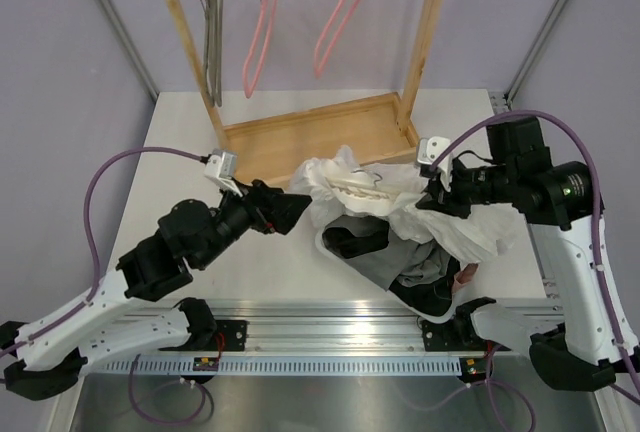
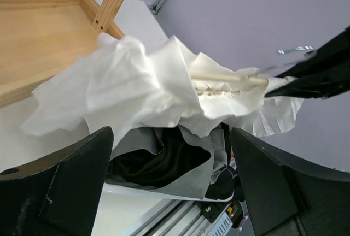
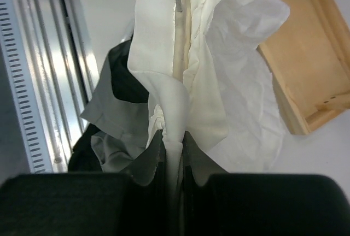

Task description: Remove the skirt from the hanger

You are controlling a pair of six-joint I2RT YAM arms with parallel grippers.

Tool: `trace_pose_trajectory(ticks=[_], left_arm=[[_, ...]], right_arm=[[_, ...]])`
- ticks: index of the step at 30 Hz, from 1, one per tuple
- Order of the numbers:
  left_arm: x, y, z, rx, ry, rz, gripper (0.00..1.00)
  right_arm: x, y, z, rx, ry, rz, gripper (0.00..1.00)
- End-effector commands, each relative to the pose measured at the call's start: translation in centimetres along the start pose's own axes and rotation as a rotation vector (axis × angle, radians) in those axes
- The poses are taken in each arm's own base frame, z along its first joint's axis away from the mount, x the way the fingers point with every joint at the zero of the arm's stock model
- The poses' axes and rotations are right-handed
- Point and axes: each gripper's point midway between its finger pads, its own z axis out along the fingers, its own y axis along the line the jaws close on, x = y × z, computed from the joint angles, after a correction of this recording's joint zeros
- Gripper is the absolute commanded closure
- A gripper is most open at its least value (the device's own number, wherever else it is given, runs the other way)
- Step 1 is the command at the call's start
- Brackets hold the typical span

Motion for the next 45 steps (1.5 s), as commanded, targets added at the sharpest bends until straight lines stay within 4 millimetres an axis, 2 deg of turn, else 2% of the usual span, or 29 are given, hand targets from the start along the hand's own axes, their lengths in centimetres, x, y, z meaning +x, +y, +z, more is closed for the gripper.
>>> trace_pose_trajectory(ticks=[1, 2, 3, 4, 6, 10, 11, 16, 18, 21, 24, 29, 34, 36, 38, 43, 45], left_arm=[[-1.2, 0.0, 1.1, -0.07, -0.015, -0.022, 0.12], [-1.3, 0.2, 1.3, -0.092, -0.013, -0.032, 0.13], [-1.3, 0.4, 1.4, -0.111, -0.011, -0.036, 0.16], [-1.1, 1.2, 1.7, -0.162, -0.004, -0.034, 0.19], [-0.8, 1.8, 1.9, -0.208, 0.002, -0.054, 0.23], [0.1, 4.0, 1.6, -0.335, 0.03, -0.064, 0.32], [0.1, 4.3, 1.3, -0.355, 0.029, -0.084, 0.35], [0.8, 7.1, -0.6, -0.479, 0.038, -0.081, 0.37], [1.0, 7.5, -1.1, -0.496, 0.042, -0.081, 0.37], [1.3, 8.1, -1.3, -0.519, 0.052, -0.065, 0.38], [1.3, 7.8, -0.7, -0.509, 0.053, -0.05, 0.38], [0.3, 5.9, 0.9, -0.436, 0.028, -0.057, 0.36], [0.4, 5.2, 2.5, -0.419, 0.04, -0.042, 0.35], [0.8, 5.8, 3.2, -0.441, 0.041, -0.033, 0.35], [1.5, 7.3, 4.0, -0.473, 0.057, -0.039, 0.36], [1.6, 8.8, 6.0, -0.47, 0.063, -0.07, 0.39], [1.7, 9.6, 6.6, -0.486, 0.061, -0.067, 0.45]], right_arm=[[-0.8, 3.2, 0.9, -0.112, 0.009, 0.047, 1.0], [-1.2, 3.3, 1.5, -0.117, 0.004, 0.063, 1.0], [-1.6, 2.6, 2.3, -0.098, 0.006, 0.039, 1.0], [-2.1, 3.5, 3.2, -0.127, 0.006, 0.034, 1.0], [-2.7, 3.5, 4.4, -0.134, 0.01, 0.019, 1.0], [-3.9, 1.7, 6.9, -0.088, 0.009, 0.032, 1.0], [-4.1, 1.2, 7.1, -0.069, 0.008, 0.036, 1.0], [-4.5, -1.6, 7.6, 0.064, -0.002, 0.033, 1.0], [-4.6, -2.0, 7.6, 0.09, -0.009, 0.03, 1.0], [-4.7, -1.7, 7.7, 0.074, -0.019, 0.034, 1.0], [-4.3, -1.3, 8.0, 0.057, -0.008, 0.041, 1.0], [-3.8, -1.0, 8.4, 0.055, 0.002, 0.039, 1.0], [-3.3, -0.6, 8.7, 0.048, 0.004, 0.041, 1.0], [-3.2, -0.4, 8.7, 0.042, 0.003, 0.043, 1.0], [-3.3, -0.3, 8.7, 0.042, -0.002, 0.042, 1.0], [-2.7, 0.1, 9.1, 0.032, 0.011, 0.049, 1.0], [-2.4, 0.1, 9.1, 0.04, 0.015, 0.049, 1.0]])
